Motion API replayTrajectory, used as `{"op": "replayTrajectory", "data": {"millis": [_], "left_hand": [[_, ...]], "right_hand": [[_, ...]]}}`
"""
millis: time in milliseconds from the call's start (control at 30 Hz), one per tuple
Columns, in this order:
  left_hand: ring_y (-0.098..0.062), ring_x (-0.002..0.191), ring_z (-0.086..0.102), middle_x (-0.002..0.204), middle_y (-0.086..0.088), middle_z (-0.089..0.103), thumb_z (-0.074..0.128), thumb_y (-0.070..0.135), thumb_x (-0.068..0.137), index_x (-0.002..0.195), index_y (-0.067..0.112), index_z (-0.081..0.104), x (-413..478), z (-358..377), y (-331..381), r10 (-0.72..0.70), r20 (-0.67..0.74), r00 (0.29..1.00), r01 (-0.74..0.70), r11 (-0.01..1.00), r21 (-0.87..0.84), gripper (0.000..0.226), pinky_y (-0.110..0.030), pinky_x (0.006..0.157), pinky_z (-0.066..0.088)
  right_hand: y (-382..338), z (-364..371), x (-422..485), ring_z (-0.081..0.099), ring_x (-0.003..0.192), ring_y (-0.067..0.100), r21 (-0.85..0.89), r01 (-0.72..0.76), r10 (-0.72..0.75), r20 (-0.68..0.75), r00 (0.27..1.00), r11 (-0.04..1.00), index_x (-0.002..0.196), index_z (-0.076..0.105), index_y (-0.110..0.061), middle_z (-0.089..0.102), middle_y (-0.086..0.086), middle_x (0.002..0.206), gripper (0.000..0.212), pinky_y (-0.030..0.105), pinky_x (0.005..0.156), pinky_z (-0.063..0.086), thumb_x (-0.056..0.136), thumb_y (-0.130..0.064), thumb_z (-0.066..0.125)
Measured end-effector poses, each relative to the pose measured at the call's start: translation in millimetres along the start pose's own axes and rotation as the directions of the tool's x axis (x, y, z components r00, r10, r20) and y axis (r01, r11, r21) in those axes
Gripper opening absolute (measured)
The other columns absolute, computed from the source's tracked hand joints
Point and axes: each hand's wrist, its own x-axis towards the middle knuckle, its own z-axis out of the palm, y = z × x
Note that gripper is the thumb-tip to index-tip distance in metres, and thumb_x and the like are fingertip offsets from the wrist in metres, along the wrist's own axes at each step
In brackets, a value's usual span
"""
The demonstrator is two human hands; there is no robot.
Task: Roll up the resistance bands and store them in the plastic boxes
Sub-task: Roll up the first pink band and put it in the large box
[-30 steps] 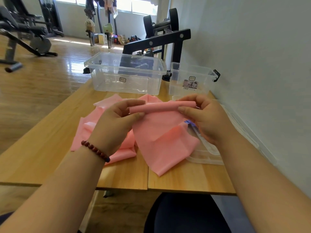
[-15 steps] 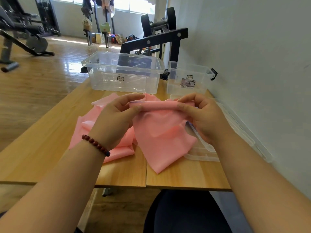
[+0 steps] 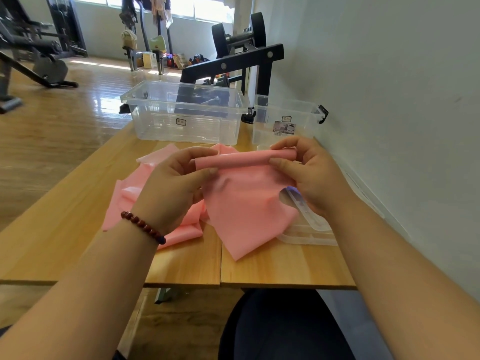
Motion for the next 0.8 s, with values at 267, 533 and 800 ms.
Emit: {"op": "replayTrajectory", "data": {"millis": [267,533,800], "left_hand": [[-0.022,0.102,0.066,0.108,-0.01,0.071,0.07,0.018,0.082,0.103,0.016,0.071,-3,2,-1,-0.03,-0.042,0.999,0.03,0.999,0.011,0.022,-0.038,0.092,0.056],[-0.02,0.108,0.066,0.114,-0.001,0.069,0.064,0.009,0.091,0.105,0.024,0.067,13,11,11,0.008,-0.028,1.0,-0.005,0.995,0.103,0.021,-0.034,0.091,0.055],[-0.017,0.097,0.066,0.102,-0.004,0.068,0.068,0.019,0.088,0.097,0.019,0.068,26,36,70,-0.002,0.102,0.995,-0.027,0.957,0.287,0.009,-0.028,0.086,0.057]], "right_hand": [[6,2,-1,0.064,0.089,0.019,0.083,-0.021,0.021,-0.001,1.0,0.996,0.079,0.072,-0.032,0.07,0.001,0.1,0.022,0.035,0.074,0.052,0.083,-0.01,0.074],[-1,-3,0,0.065,0.092,0.014,0.082,0.007,0.002,-0.103,0.995,0.997,0.103,0.067,-0.026,0.068,0.001,0.107,0.021,0.028,0.075,0.058,0.088,-0.011,0.07],[-29,-26,5,0.065,0.094,0.019,0.103,0.106,-0.087,-0.175,0.981,0.989,0.091,0.069,-0.029,0.071,0.004,0.105,0.02,0.034,0.08,0.057,0.091,-0.01,0.067]]}}
